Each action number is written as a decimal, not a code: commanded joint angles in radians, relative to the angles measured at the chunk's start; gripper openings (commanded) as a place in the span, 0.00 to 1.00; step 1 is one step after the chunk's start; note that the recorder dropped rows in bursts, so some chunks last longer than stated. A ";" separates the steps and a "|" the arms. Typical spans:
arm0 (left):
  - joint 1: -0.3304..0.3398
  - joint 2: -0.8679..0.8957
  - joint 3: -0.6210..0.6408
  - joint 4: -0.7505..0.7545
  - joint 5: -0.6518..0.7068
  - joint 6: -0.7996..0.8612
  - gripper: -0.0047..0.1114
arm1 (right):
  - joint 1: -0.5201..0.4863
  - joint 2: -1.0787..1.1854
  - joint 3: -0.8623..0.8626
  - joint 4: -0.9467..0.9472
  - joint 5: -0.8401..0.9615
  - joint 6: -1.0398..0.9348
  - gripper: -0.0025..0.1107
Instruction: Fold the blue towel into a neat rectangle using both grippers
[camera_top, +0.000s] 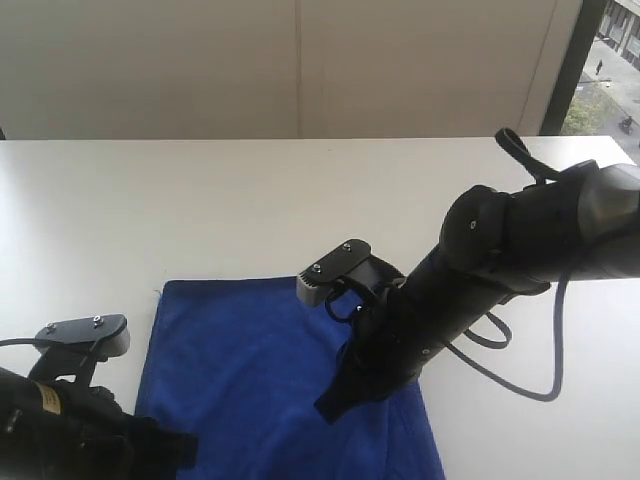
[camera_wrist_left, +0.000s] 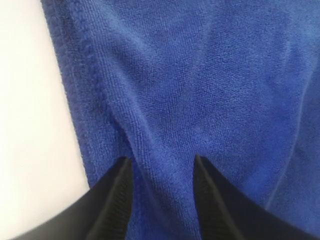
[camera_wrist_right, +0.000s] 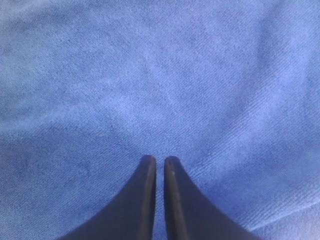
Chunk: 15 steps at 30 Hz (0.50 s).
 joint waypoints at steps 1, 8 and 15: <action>0.003 0.016 0.009 -0.013 0.002 0.005 0.43 | 0.001 0.001 0.005 0.002 -0.012 -0.013 0.08; 0.003 0.022 0.009 0.002 -0.031 0.009 0.43 | 0.001 0.030 0.005 0.002 -0.026 -0.013 0.08; 0.003 0.051 0.009 0.078 -0.031 0.009 0.43 | 0.001 0.116 0.005 0.002 -0.026 -0.013 0.08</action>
